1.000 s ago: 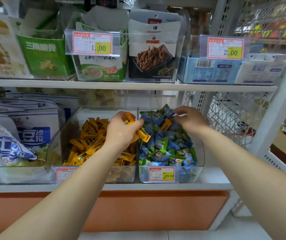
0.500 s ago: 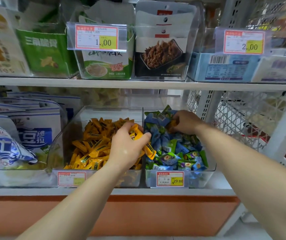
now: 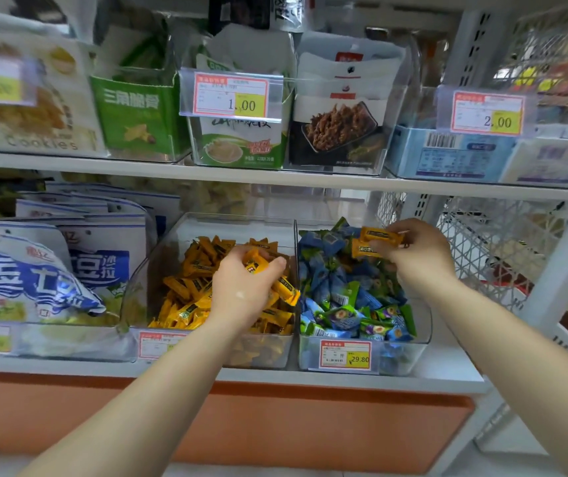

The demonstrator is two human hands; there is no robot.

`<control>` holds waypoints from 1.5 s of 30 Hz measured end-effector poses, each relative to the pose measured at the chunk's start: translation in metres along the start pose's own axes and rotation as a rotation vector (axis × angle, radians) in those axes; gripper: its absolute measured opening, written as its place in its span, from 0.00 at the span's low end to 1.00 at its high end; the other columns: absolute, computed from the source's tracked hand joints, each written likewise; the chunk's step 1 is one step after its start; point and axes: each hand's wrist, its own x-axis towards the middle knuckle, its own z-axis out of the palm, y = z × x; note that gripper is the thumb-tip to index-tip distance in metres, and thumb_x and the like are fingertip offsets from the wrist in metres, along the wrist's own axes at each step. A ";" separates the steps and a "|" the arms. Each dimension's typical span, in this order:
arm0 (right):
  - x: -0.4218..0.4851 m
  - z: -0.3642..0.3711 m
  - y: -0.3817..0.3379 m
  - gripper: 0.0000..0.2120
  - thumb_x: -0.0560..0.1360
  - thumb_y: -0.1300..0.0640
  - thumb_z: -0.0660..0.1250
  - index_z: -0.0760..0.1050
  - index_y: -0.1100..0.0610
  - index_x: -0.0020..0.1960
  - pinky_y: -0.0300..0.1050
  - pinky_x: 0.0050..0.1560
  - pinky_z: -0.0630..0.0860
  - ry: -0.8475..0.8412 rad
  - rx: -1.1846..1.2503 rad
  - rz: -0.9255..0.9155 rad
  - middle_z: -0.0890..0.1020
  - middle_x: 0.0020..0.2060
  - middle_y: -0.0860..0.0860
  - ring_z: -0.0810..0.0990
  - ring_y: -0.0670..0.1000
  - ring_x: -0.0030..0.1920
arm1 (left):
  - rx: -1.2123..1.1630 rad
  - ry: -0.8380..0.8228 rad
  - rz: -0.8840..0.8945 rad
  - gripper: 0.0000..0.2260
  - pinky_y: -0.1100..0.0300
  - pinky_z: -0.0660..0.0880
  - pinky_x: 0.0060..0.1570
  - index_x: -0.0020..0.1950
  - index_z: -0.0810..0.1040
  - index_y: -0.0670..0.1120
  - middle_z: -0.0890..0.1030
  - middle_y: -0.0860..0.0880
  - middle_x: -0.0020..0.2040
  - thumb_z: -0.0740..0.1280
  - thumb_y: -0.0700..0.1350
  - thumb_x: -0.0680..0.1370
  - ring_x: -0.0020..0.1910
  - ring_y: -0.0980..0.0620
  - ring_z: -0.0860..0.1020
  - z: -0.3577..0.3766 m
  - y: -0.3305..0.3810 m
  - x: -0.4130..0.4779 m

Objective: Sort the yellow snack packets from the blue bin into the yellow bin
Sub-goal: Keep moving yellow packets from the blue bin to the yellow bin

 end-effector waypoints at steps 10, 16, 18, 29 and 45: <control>-0.011 0.106 -0.065 0.20 0.73 0.44 0.73 0.77 0.48 0.63 0.48 0.59 0.76 -0.324 -0.131 -0.234 0.80 0.58 0.50 0.78 0.53 0.60 | 0.105 0.076 -0.157 0.27 0.48 0.73 0.63 0.71 0.70 0.44 0.79 0.44 0.63 0.68 0.58 0.78 0.63 0.42 0.76 -0.032 -0.014 0.032; -0.020 0.084 -0.058 0.14 0.77 0.44 0.66 0.80 0.47 0.60 0.43 0.55 0.73 -0.313 -0.276 -0.341 0.81 0.57 0.45 0.77 0.46 0.56 | 0.530 -0.137 0.044 0.27 0.47 0.72 0.66 0.78 0.63 0.50 0.71 0.45 0.74 0.65 0.54 0.80 0.69 0.41 0.73 -0.038 -0.021 0.032; -0.030 0.056 -0.043 0.07 0.75 0.46 0.69 0.81 0.43 0.53 0.38 0.46 0.72 -0.320 -0.308 -0.371 0.81 0.48 0.39 0.78 0.41 0.48 | 0.675 -0.132 0.115 0.26 0.46 0.73 0.65 0.76 0.67 0.51 0.72 0.46 0.73 0.65 0.55 0.79 0.68 0.41 0.73 -0.040 -0.015 0.029; -0.004 -0.003 0.025 0.12 0.76 0.48 0.68 0.79 0.43 0.60 0.50 0.61 0.76 -0.436 -0.367 -0.201 0.82 0.57 0.44 0.80 0.49 0.57 | 0.565 -0.246 0.176 0.24 0.54 0.73 0.64 0.73 0.69 0.49 0.75 0.50 0.68 0.67 0.54 0.79 0.66 0.50 0.74 0.034 0.013 -0.034; 0.006 0.010 0.023 0.27 0.75 0.36 0.59 0.70 0.44 0.71 0.48 0.64 0.73 -0.947 -0.710 -0.335 0.76 0.67 0.45 0.76 0.50 0.64 | 0.903 -0.305 0.602 0.23 0.44 0.47 0.76 0.76 0.67 0.57 0.70 0.53 0.75 0.52 0.61 0.82 0.72 0.52 0.69 0.073 -0.009 -0.059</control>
